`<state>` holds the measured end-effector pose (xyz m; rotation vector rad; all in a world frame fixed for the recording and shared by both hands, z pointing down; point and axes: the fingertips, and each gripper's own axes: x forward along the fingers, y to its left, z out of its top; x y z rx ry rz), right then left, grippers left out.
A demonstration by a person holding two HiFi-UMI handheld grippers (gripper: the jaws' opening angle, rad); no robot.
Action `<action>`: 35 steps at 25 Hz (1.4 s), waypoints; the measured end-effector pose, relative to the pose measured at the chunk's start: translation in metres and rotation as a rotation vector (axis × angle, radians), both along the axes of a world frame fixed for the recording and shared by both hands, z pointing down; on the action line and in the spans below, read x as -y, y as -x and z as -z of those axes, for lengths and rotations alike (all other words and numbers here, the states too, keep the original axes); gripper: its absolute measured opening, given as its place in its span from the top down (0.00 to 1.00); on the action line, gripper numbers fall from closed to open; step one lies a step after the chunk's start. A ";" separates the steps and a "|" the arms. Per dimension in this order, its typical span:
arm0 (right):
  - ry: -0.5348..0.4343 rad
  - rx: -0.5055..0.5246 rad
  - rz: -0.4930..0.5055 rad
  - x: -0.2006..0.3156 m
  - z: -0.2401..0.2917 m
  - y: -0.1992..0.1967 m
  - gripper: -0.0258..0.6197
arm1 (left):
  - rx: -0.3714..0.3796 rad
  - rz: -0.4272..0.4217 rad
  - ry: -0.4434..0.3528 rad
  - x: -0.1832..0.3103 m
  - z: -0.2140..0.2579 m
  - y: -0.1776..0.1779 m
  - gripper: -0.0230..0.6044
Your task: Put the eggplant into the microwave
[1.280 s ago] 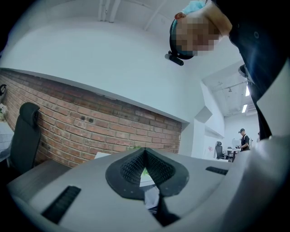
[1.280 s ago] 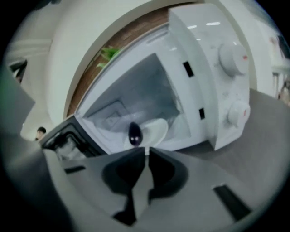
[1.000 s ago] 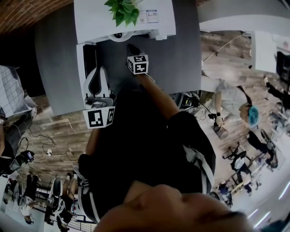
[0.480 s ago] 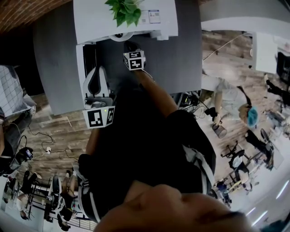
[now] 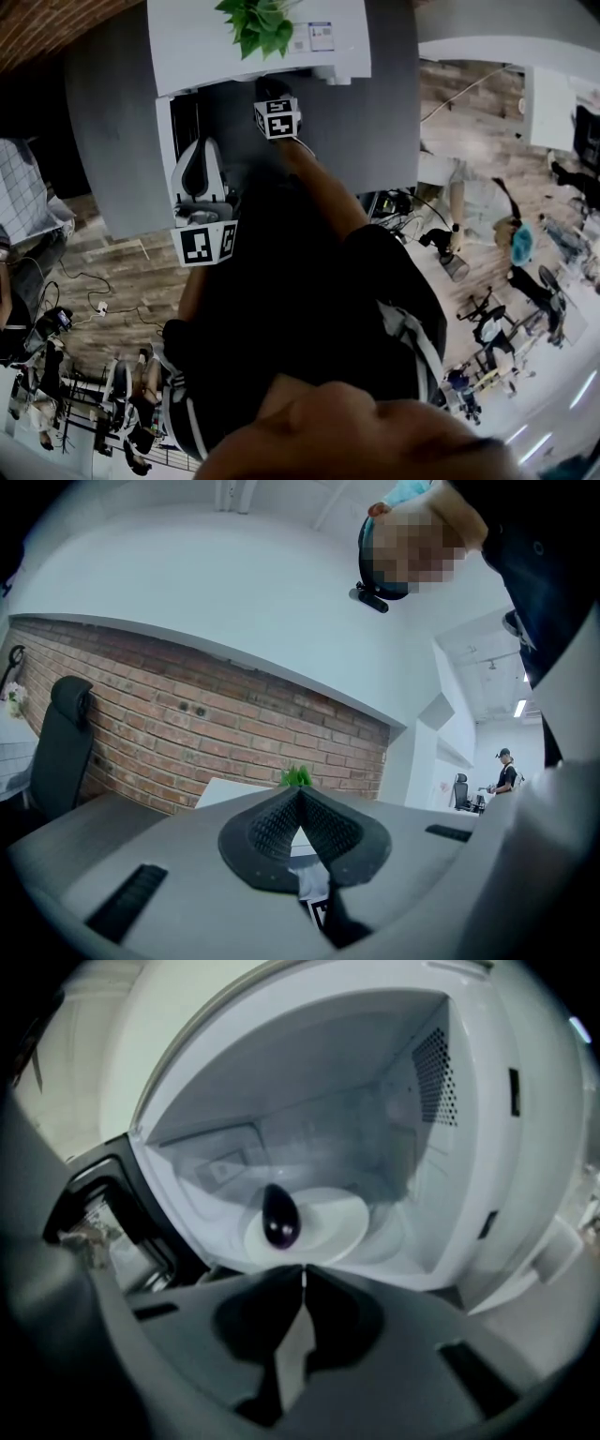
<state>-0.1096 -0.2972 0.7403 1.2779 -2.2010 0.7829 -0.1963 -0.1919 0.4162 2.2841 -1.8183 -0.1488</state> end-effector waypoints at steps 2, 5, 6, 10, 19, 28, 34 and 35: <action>0.000 0.002 -0.002 0.003 0.000 0.001 0.91 | 0.000 -0.001 0.005 0.001 -0.002 0.000 0.91; -0.001 0.004 -0.002 0.006 -0.001 0.004 0.91 | 0.000 0.001 0.010 0.002 -0.003 0.001 0.91; -0.001 0.004 -0.002 0.008 0.000 0.005 0.91 | 0.000 0.001 0.012 0.002 -0.004 0.002 0.91; -0.005 0.000 -0.002 0.014 0.002 0.009 0.91 | -0.001 0.004 0.019 0.002 -0.004 0.004 0.91; -0.030 0.002 -0.011 0.015 0.016 0.007 0.91 | 0.001 0.012 -0.009 -0.003 0.003 0.007 0.91; -0.033 0.004 -0.011 -0.022 0.051 -0.008 0.91 | 0.015 0.008 -0.021 -0.024 0.012 0.011 0.91; -0.059 0.021 0.004 -0.064 0.086 -0.026 0.91 | 0.025 -0.009 -0.008 -0.043 0.009 0.014 0.91; -0.066 0.024 0.004 -0.071 0.094 -0.030 0.91 | 0.028 -0.013 -0.011 -0.046 0.010 0.015 0.91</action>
